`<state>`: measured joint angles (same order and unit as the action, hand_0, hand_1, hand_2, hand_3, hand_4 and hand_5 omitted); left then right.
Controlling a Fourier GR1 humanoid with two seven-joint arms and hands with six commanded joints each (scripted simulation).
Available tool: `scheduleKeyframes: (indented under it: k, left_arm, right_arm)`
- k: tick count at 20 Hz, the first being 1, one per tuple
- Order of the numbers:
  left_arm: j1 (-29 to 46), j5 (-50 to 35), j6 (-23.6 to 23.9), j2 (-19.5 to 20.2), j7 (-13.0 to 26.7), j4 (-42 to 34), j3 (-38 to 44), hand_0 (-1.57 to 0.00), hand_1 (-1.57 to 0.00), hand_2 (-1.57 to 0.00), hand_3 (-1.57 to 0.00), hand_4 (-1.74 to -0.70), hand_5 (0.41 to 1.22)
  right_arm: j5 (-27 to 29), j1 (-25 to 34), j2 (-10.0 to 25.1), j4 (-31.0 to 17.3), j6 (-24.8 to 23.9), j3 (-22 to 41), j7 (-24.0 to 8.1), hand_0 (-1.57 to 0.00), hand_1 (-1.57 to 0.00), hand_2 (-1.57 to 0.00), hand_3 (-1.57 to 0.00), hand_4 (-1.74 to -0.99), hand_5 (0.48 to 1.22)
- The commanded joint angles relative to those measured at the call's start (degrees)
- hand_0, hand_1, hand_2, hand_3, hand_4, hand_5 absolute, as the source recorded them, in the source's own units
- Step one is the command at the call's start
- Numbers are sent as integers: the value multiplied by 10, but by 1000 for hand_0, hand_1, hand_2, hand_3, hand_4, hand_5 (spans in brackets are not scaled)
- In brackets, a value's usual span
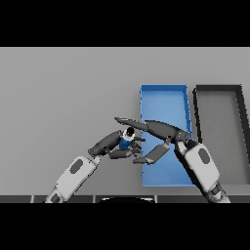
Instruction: Pick up the blue pipe and place it into the blue bin.
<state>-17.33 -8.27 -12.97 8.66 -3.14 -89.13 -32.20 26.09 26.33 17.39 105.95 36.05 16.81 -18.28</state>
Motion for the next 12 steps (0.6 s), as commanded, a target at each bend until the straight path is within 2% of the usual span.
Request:
scheduleKeyframes:
  k: [1,3,7,8,9,10,11,12]
  left_arm:
    - [-8,-2,-1,-1,7,2,3,-1571,-1571,-1571,-1519,-1565,1221]
    - [-9,-3,-7,5,1,0,8,-1571,-1571,-1571,-1538,-1524,1221]
    - [-6,11,-7,-2,10,4,9,-1571,-1571,-1571,-1557,-1473,1221]
    - [-5,10,-7,-3,19,6,9,-1571,-1571,-1571,-1560,-1525,1221]
    - [-6,17,-5,-6,15,5,7,-1571,-1571,-1571,-1284,-1568,1221]
    - [-13,35,4,-2,31,6,6,-1571,-1571,-1571,-1190,-1603,1221]
    - [-19,54,4,13,41,0,-5,-1571,-1527,-1571,-1119,-1630,1221]
    - [-16,49,5,14,41,-7,-2,-1571,-1536,-1571,-1121,-1647,1221]
  right_arm:
    - [-1,14,-6,-3,-2,7,-12,1,1,1,1,-1250,521]
    - [-20,29,-27,-23,-3,24,-8,1,1,1,1,-1232,517]
    - [-18,65,-54,-66,3,33,-36,1,1,-9,1,-1210,498]
    - [-12,74,-58,-71,6,32,-42,-17,-34,-54,-26,-1236,493]
    - [-13,84,-63,-81,10,35,-44,-107,-140,-160,-116,-1291,483]
    - [-15,90,-67,-81,12,36,-44,-264,-299,-308,-252,-1348,477]
    - [-19,97,-73,-88,19,37,-42,-475,-487,-492,-516,-1365,477]
    - [-22,101,-80,-89,20,45,-34,-694,-704,-708,-659,-1433,486]
